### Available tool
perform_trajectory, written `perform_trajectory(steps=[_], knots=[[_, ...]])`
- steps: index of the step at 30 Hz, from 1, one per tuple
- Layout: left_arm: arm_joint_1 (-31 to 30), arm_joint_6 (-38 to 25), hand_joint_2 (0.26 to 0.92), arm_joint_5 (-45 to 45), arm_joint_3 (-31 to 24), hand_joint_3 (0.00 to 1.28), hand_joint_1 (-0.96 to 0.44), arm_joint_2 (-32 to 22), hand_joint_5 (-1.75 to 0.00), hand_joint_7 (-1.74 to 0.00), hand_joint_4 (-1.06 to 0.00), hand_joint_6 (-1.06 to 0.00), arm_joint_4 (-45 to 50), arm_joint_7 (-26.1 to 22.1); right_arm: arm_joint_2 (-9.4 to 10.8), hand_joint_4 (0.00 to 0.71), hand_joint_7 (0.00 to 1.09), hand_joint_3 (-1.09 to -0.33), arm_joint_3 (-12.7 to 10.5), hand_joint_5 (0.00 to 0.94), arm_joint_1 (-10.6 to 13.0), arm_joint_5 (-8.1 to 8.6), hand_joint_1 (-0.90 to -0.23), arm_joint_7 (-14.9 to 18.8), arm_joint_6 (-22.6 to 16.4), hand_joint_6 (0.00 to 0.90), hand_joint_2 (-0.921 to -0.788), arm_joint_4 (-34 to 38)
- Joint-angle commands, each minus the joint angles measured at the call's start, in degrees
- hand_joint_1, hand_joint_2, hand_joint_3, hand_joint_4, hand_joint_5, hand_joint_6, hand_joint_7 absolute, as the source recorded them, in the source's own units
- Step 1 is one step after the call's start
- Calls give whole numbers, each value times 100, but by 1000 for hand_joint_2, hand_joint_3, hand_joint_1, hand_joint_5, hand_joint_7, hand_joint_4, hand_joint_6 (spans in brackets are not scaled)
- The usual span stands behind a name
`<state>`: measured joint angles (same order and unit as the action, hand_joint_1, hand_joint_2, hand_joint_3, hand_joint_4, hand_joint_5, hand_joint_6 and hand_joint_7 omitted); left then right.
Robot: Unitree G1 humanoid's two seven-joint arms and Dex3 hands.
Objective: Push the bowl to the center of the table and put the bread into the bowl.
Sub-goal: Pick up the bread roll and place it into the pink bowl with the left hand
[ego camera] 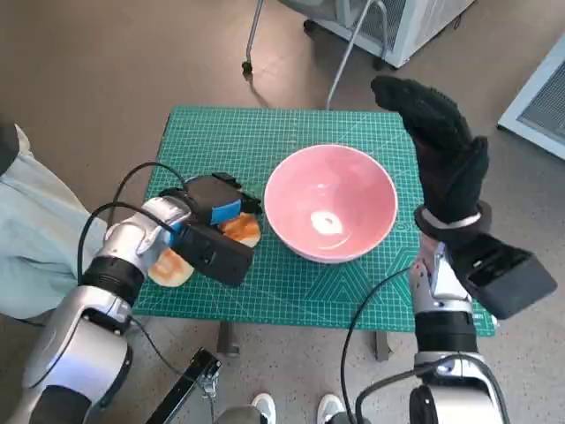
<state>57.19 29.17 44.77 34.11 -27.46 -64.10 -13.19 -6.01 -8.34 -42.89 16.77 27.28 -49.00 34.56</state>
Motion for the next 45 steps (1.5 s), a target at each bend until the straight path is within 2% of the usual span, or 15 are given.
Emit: perform_trajectory(steps=[1, 8, 17, 21, 25, 29, 39, 45], knots=[[166, 38, 921, -253, -234, 169, -1, -284, -1335, -1217, -531, -560, -32, -221, 46, 307, 845, -791, 11, 17, 176, 22, -694, -24, 94, -1, -921, -23], [356, -20, 921, -782, -806, 164, 0, -672, -1283, -1277, -551, -550, 408, -587, 58, 307, 846, -791, 14, 16, 161, -8, -699, -34, 72, 0, -921, 19], [435, -61, 921, -1220, -1485, 160, 1, -1049, -1273, -1276, -565, -546, 1567, -569, 80, 303, 841, -791, 35, 14, 154, 11, -698, -8, 82, -1, -921, 21], [415, -230, 921, -1333, -1719, 176, 1, -1029, -1341, -1244, -536, -542, 2274, -531, 89, 302, 838, -792, 44, 13, 159, 16, -695, -11, 113, -1, -921, -16], [351, -438, 921, -1413, -1886, 163, 1, -821, -1376, -1176, -518, -590, 3085, -465, 92, 301, 837, -794, 46, 12, 146, 42, -693, 7, 134, -1, -921, -14], [324, -527, 921, -1413, -1866, 157, 1, -553, -1374, -1165, -493, -625, 3507, -407, 102, 301, 837, -794, 47, 12, 144, 64, -692, 24, 139, -1, -921, -28], [648, 215, 920, -1330, -1452, 166, -1, 235, -1312, -1248, -485, -613, 2724, -142, 130, 302, 838, -793, 62, 12, 153, 165, -693, 102, 125, -1, -921, -40], [790, 219, 920, -1098, -1149, 167, -1, 593, -1301, -1270, -493, -598, 2311, -156, 140, 299, 830, -789, 43, 10, 177, 210, -686, 143, 107, -1, -921, -34]])
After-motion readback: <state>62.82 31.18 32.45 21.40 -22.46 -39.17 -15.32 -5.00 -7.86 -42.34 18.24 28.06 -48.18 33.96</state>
